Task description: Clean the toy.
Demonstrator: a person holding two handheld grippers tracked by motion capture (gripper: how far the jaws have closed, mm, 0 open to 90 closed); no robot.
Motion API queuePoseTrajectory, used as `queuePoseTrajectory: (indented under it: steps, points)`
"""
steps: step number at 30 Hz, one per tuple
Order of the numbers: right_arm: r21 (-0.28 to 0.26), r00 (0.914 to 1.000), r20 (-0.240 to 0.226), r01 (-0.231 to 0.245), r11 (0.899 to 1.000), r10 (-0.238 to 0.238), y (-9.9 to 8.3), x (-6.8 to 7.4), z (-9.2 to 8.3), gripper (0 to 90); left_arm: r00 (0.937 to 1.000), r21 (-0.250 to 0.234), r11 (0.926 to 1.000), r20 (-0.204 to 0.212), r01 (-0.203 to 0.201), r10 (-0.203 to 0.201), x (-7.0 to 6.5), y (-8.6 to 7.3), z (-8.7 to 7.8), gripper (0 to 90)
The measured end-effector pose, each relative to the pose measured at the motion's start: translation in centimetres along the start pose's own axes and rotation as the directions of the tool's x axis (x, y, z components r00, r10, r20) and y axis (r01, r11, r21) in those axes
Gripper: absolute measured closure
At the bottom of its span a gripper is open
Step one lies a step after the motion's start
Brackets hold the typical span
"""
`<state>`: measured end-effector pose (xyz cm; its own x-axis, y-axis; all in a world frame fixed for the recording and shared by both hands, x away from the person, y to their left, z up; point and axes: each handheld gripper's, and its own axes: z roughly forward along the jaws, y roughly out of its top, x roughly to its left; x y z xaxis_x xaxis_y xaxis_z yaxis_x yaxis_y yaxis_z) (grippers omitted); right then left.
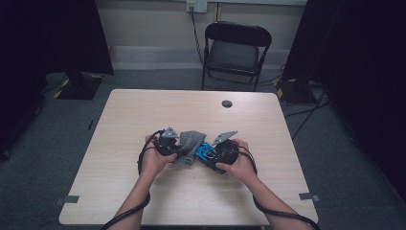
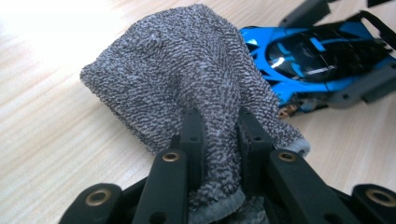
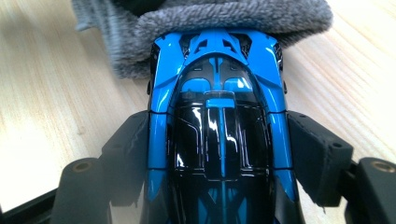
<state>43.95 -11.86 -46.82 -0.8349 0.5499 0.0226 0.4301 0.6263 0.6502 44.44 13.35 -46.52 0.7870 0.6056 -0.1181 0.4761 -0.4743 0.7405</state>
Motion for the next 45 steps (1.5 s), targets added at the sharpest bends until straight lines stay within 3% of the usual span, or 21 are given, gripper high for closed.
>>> queuePoseTrajectory:
  steps: [9, 22, 29, 37, 40, 45]
  points:
    - [-0.007, 0.9993, 0.035, -0.014, 1.000, 0.014, -0.1, -1.1, -0.7, 28.1, 0.9988, 0.012, 0.9999, 0.049, -0.011, 0.010, -0.3, -0.2, -0.1, 76.2]
    - [-0.028, 0.9935, 0.084, -0.074, 0.997, 0.076, 0.0, -2.7, -1.2, 28.2, 0.9968, -0.011, 0.9994, 0.073, -0.031, 0.032, -1.0, -0.3, -0.4, 76.3]
    - [-0.041, 0.9877, 0.105, -0.112, 0.993, 0.116, 0.0, -3.4, -1.3, 28.2, 0.9956, -0.017, 0.9997, 0.091, -0.019, 0.021, -1.0, -0.7, -1.0, 76.3]
    - [-0.049, 0.9804, 0.137, -0.136, 0.989, 0.142, -0.2, -4.4, -1.9, 28.2, 0.9966, -0.013, 0.9999, 0.082, -0.007, 0.008, -0.7, -1.3, -1.7, 76.3]
    - [-0.055, 0.9804, 0.134, -0.138, 0.989, 0.145, -0.3, -4.6, -2.1, 28.1, 0.9980, -0.001, 0.9996, 0.056, -0.028, 0.028, -0.6, -1.2, -2.0, 76.3]
    - [-0.062, 0.9810, 0.132, -0.136, 0.989, 0.143, -0.5, -4.5, -2.5, 28.2, 0.9996, -0.026, 0.9996, 0.023, -0.013, 0.014, -0.1, -1.0, -2.7, 76.1]
